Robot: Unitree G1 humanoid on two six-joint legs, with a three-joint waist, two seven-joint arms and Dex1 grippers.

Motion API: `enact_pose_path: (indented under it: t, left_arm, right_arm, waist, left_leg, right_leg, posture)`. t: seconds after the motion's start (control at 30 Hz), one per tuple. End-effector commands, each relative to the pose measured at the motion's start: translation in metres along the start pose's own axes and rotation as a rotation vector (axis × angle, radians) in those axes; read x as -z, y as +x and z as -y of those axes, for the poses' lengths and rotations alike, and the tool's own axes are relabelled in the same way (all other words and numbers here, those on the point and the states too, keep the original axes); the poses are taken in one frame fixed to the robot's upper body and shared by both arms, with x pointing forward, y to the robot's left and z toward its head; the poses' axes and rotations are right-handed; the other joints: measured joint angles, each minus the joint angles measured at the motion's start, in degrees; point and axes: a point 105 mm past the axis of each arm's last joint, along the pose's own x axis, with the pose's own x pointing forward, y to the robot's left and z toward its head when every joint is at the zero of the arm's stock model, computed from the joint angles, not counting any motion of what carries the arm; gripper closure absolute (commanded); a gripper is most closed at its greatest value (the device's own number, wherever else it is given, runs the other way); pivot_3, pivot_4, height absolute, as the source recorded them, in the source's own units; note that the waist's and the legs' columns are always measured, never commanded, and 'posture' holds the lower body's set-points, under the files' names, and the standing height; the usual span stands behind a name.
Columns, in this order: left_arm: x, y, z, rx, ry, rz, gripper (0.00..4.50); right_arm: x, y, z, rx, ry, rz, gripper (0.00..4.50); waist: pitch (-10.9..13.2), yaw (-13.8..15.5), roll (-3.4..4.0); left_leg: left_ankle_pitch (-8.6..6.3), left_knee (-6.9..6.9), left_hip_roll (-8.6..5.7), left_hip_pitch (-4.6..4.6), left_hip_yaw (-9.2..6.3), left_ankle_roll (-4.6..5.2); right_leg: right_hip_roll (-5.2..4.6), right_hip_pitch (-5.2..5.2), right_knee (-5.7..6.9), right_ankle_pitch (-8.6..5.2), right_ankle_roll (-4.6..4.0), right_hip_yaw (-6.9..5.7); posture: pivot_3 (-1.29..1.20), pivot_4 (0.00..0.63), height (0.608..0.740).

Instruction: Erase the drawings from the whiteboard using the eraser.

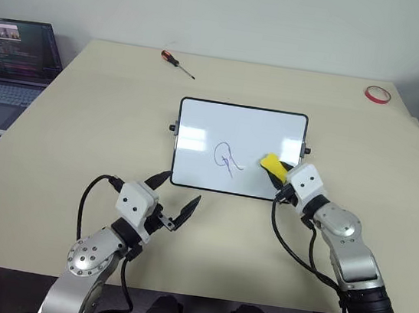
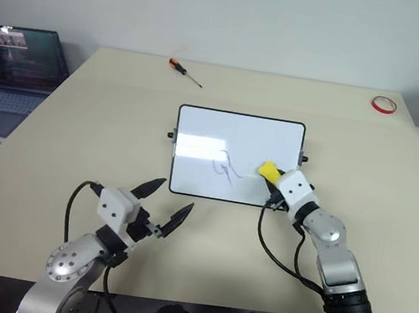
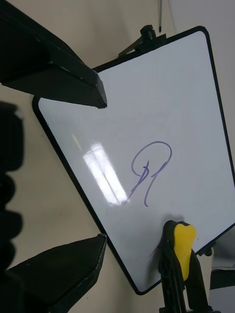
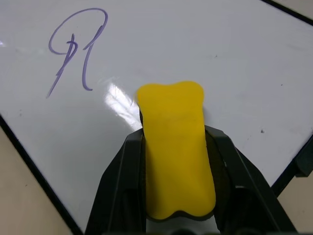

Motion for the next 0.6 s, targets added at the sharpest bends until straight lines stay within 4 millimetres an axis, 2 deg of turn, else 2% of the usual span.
enact_pose_path:
  t: [0.03,0.17,0.37,0.53,0.6]
  left_arm:
    - [-0.013,0.001,0.000,-0.004,0.032,0.050,0.00]
    - [-0.013,0.004,0.001,0.002,0.028,0.054,0.00]
    - [-0.015,0.006,0.004,0.016,0.026,0.059,0.00]
    - [-0.015,0.007,0.004,0.020,0.024,0.061,0.00]
    - [-0.015,0.008,0.005,0.025,0.023,0.062,0.00]
  right_arm:
    - [0.018,-0.012,0.001,0.007,0.016,-0.107,3.26]
    - [0.026,-0.028,-0.002,0.011,0.026,-0.154,3.26]
    - [0.040,-0.049,0.006,0.039,0.026,-0.224,3.26]
    - [0.043,-0.054,0.011,0.053,0.020,-0.234,3.26]
    - [0.033,-0.048,0.015,0.077,0.027,-0.182,3.26]
  waist:
    - [0.0,0.0,-0.01]
    - [0.0,0.0,-0.01]
    - [0.0,0.0,-0.02]
    - [0.0,0.0,-0.04]
    - [0.0,0.0,-0.05]
  left_leg:
    - [0.00,0.00,-0.01,0.05,0.00,0.00]
    - [0.00,-0.05,0.00,0.27,0.00,0.00]
    - [0.00,-0.05,-0.02,0.29,0.04,0.00]
    - [0.00,-0.05,-0.02,0.29,0.01,0.00]
    - [0.00,-0.05,-0.03,0.29,0.03,0.00]
  right_leg:
    - [0.00,0.07,-0.02,0.00,0.00,0.00]
    - [0.00,0.28,-0.08,-0.01,0.01,0.00]
    - [0.00,0.31,-0.11,0.00,0.01,0.04]
    - [0.00,0.32,-0.13,-0.01,0.01,0.02]
    - [0.00,0.32,-0.14,-0.01,0.01,0.03]
  posture:
    - [0.00,0.150,0.740]
    - [0.00,0.150,0.740]
    - [0.00,0.150,0.740]
    - [0.00,0.150,0.740]
    - [0.00,0.150,0.740]
